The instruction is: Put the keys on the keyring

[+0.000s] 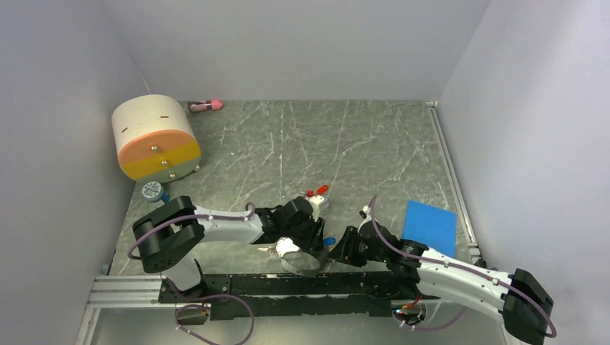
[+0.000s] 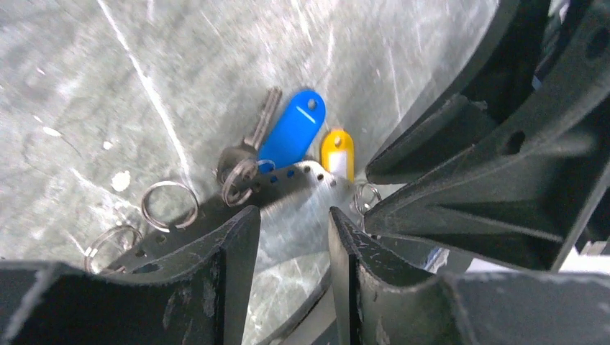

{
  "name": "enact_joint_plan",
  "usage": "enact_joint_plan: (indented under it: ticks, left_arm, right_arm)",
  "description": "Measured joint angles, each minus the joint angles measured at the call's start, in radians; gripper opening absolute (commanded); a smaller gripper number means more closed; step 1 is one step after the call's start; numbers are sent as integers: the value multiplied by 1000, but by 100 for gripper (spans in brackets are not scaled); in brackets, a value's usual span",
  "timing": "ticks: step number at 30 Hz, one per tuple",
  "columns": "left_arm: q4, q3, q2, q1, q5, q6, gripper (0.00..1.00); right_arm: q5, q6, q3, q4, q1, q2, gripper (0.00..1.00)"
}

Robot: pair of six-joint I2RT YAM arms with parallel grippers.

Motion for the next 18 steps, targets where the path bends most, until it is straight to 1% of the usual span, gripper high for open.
enact_joint_plan:
  ticks: [4, 7, 10, 14, 18]
  left_arm:
    - [17, 22, 28, 3, -57, -50, 44]
    - [34, 31, 44, 14, -71, -85, 45]
    - [50, 24, 43, 32, -70, -97, 47]
    - [61, -18, -3, 60, -71, -93, 51]
    - [25, -76, -90, 89, -70, -90, 54]
  right_arm:
    - [74, -42, 35, -30, 0, 24, 44]
    - [101, -73, 61, -47, -1, 47, 44]
    - [106, -108, 81, -57, -1, 67, 47]
    - [86, -187, 118, -76, -1, 82, 50]
    - [55, -272, 165, -83, -1, 82, 50]
